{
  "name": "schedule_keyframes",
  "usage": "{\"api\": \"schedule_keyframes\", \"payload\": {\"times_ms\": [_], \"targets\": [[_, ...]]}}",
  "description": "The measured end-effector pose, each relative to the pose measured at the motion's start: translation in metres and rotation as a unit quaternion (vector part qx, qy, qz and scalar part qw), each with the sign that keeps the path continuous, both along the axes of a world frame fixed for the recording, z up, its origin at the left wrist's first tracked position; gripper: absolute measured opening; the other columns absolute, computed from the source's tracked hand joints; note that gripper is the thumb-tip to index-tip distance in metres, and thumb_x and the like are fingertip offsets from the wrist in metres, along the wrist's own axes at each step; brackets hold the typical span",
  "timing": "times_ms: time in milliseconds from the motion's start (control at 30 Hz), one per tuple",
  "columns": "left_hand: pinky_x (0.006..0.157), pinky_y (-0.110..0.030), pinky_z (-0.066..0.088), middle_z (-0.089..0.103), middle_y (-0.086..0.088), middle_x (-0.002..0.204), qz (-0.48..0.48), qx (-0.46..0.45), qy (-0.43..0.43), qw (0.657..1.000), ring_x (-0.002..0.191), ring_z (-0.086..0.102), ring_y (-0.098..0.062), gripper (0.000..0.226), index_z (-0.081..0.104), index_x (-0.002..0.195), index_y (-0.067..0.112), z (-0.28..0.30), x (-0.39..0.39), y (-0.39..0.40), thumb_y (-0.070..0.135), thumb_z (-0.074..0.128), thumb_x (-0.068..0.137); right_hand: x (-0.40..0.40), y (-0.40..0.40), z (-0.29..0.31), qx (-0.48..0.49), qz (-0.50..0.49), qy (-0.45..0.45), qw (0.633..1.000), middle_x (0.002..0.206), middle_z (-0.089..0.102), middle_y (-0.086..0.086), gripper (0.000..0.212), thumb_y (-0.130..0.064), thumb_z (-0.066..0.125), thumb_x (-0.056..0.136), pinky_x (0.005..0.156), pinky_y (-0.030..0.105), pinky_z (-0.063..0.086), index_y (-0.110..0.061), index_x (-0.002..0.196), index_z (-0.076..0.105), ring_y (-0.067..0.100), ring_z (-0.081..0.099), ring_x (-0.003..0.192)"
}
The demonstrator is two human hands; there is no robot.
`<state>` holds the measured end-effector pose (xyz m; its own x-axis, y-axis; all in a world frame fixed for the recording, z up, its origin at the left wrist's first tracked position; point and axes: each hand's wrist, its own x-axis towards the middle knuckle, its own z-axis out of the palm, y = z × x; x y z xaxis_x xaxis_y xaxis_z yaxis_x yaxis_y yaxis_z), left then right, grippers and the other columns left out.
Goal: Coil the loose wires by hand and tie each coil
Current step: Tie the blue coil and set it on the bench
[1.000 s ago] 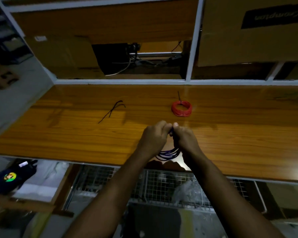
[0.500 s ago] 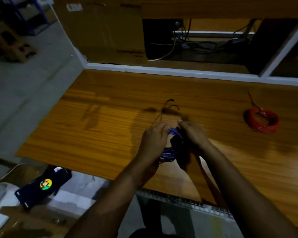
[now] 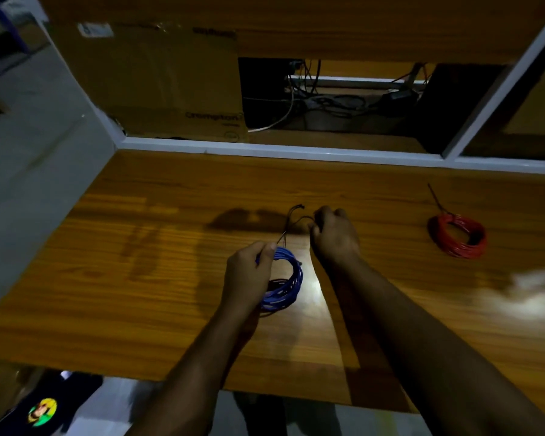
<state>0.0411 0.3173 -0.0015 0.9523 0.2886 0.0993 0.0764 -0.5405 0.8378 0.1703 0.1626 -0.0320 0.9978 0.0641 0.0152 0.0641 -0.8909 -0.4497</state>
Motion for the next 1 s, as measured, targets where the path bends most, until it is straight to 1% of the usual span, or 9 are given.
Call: {"api": "schedule_keyframes", "payload": {"times_ms": [133,200,267,433,600,700,767,867,1000], "targets": [[0.054,-0.024,0.034,0.050,0.007,0.059,-0.014,-0.057,0.011,0.998,0.055,0.047,-0.008,0.035,0.055,0.068,0.026,0.008,-0.005,-0.003,0.029,0.048,0.103,0.001,0.001,0.011,0.009,0.042,0.031,0.999,0.095,0.057,0.004,0.004,-0.022,0.048,0.096,0.069,0.044,0.058,-0.025,0.095,0.051,0.020,0.056,0.076],[0.051,-0.029,0.034,0.048,0.006,0.057,-0.011,-0.105,0.022,0.994,0.052,0.045,-0.009,0.036,0.057,0.069,0.023,0.012,-0.010,-0.007,0.031,0.048,0.103,-0.005,-0.008,0.022,0.061,0.039,0.048,0.996,0.088,0.059,0.002,0.005,-0.021,0.048,0.099,0.062,0.035,0.056,-0.021,0.098,0.052,0.016,0.059,0.074],[0.047,-0.027,0.031,0.046,0.007,0.056,-0.016,-0.156,0.035,0.987,0.049,0.041,-0.008,0.034,0.062,0.074,0.018,0.018,-0.015,-0.015,0.030,0.048,0.103,-0.013,-0.023,0.035,0.123,0.037,0.052,0.990,0.086,0.062,0.001,0.005,-0.018,0.055,0.098,0.057,0.023,0.051,-0.018,0.092,0.055,0.010,0.062,0.073],[0.043,-0.023,0.022,0.039,0.006,0.053,-0.044,-0.270,0.060,0.960,0.043,0.031,-0.008,0.030,0.062,0.079,0.011,0.042,-0.022,-0.053,0.024,0.049,0.103,-0.036,-0.070,0.073,0.156,0.083,0.045,0.983,0.078,0.068,-0.001,0.008,-0.015,0.066,0.092,0.058,0.019,0.056,-0.017,0.085,0.067,0.007,0.068,0.067],[0.044,-0.024,0.022,0.038,0.009,0.049,-0.076,-0.256,0.070,0.961,0.042,0.029,-0.010,0.032,0.058,0.079,0.011,0.063,-0.032,-0.118,0.032,0.050,0.103,-0.061,-0.133,0.109,0.185,0.095,0.061,0.976,0.067,0.067,0.001,0.018,-0.016,0.068,0.092,0.056,0.021,0.052,-0.011,0.075,0.067,0.006,0.065,0.059],[0.047,-0.029,0.025,0.040,0.000,0.055,-0.083,-0.206,0.062,0.973,0.047,0.034,-0.016,0.037,0.058,0.077,0.011,0.066,-0.037,-0.156,0.037,0.051,0.101,-0.073,-0.173,0.126,0.172,0.132,0.103,0.971,0.066,0.063,0.001,0.021,-0.020,0.064,0.094,0.060,0.027,0.052,-0.012,0.075,0.066,0.008,0.060,0.058],[0.049,-0.029,0.026,0.039,-0.004,0.055,-0.096,-0.188,0.051,0.976,0.047,0.035,-0.017,0.040,0.055,0.068,0.012,0.068,-0.042,-0.184,0.036,0.052,0.101,-0.084,-0.201,0.135,0.186,0.171,0.156,0.955,0.072,0.059,0.000,0.021,-0.023,0.056,0.099,0.064,0.028,0.049,-0.017,0.080,0.062,0.009,0.056,0.063],[0.045,-0.023,0.022,0.035,0.006,0.049,-0.107,-0.221,0.064,0.967,0.040,0.031,-0.012,0.039,0.054,0.064,0.018,0.074,-0.056,-0.228,0.030,0.053,0.101,-0.103,-0.244,0.144,0.237,0.201,0.231,0.922,0.084,0.059,0.003,0.020,-0.026,0.045,0.104,0.070,0.029,0.051,-0.017,0.092,0.058,0.015,0.059,0.074],[0.043,-0.022,0.021,0.031,0.009,0.047,-0.123,-0.230,0.077,0.962,0.038,0.027,-0.008,0.033,0.068,0.078,0.012,0.075,-0.068,-0.278,0.029,0.053,0.101,-0.127,-0.290,0.137,0.295,0.197,0.255,0.899,0.089,0.061,0.009,0.024,-0.028,0.046,0.104,0.078,0.039,0.053,-0.010,0.098,0.060,0.025,0.060,0.081]]}}
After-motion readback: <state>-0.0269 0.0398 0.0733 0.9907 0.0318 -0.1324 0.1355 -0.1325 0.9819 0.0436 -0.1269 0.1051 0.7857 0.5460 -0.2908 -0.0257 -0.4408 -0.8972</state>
